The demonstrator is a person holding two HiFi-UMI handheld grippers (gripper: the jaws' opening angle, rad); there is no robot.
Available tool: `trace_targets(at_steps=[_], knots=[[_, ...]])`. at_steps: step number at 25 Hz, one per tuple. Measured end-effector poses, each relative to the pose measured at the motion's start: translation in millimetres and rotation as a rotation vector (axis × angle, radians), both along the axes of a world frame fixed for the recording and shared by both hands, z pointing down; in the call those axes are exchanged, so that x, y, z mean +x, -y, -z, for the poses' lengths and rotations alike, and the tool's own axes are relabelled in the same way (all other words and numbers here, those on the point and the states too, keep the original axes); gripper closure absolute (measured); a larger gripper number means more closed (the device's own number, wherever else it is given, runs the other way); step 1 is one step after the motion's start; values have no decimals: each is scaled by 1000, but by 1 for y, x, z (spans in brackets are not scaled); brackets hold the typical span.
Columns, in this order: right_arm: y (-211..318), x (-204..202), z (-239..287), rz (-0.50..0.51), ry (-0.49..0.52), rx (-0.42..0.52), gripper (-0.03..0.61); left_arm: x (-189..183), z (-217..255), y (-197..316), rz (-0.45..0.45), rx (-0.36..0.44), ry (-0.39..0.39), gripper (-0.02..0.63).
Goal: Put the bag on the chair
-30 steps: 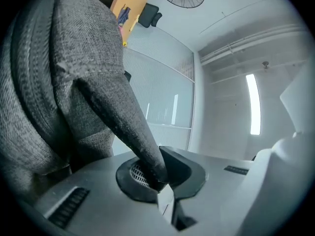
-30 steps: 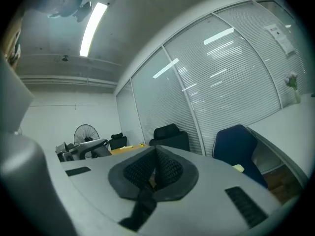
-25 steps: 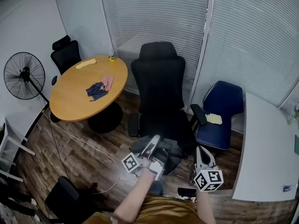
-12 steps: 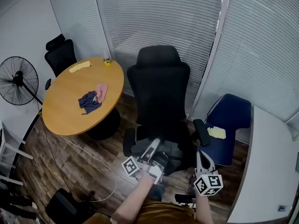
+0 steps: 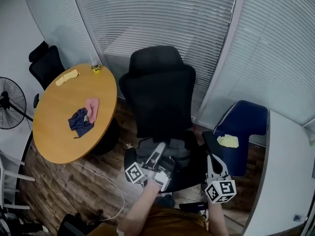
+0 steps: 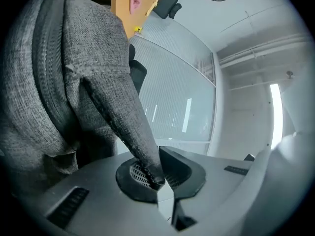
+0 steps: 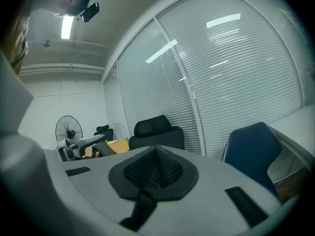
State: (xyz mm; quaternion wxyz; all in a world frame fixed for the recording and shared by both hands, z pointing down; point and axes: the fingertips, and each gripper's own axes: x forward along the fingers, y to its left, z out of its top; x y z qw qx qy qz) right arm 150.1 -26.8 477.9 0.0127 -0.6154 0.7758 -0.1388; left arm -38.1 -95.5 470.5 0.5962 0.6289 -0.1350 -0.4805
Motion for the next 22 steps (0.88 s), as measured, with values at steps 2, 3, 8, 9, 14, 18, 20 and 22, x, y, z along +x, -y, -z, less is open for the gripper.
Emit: trace_targets(at_steps=[2,3,8,9,14,18,20,22], knots=[[12,5,2,-18,-34,5,568,1,-2,17,-2,-6,-3,589],[15,6,4,-23,-60,8,568,0,-3,23,-2,-11,-3,589],[27,11,5,-33,-90,3,568,-3,-16,41,10,-59,-8,589],[29,12,5,-32,-97,0,568,-3,-18,44,11,-66,-4,589],[40,9,-1,-11,-124,-16,568,-3,-27,53,19,-86,-2,589],[44,3,-6,9,-108,-20,568,-6,-32,54,33,-99,-7,589],[48,3,-8,16,-102,-18,568,-3,-33,54,32,-93,9,589],[51,2,-10,22,-95,-17,568,0,-35,53,19,-86,34,589]])
